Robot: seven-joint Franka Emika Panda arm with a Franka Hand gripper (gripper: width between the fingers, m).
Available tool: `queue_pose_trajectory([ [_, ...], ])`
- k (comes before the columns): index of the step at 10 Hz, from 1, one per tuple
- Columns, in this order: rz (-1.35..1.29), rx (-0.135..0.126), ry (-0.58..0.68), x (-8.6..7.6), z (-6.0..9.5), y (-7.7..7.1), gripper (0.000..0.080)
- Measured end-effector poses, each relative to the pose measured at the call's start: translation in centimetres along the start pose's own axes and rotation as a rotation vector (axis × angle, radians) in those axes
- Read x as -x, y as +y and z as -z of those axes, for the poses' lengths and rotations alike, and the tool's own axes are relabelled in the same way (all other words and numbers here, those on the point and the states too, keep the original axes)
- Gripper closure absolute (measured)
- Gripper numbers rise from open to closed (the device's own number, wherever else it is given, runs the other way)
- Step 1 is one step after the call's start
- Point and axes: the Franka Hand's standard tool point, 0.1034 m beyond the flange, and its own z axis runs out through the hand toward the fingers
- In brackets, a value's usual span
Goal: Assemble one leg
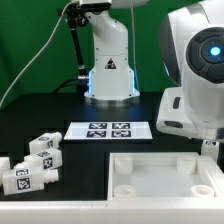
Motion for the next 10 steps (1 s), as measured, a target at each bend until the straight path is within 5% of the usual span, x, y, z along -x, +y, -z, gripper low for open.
queue_pose_trajectory([
  [6,-0.003,-0.004,0.024,-0.7,-1.2,-0.2,0.0181],
  [7,-0.004,-0.003,0.023,-0.7,-1.3,-0.1,0.0369],
  [8,-0.004,-0.002,0.022,-0.6,-1.3,-0.1,0.0369],
  [9,-0.004,-0.003,0.022,-0.7,-1.3,-0.1,0.0518],
  [10,-0.004,-0.003,0.022,-0.7,-1.3,-0.1,0.0518],
])
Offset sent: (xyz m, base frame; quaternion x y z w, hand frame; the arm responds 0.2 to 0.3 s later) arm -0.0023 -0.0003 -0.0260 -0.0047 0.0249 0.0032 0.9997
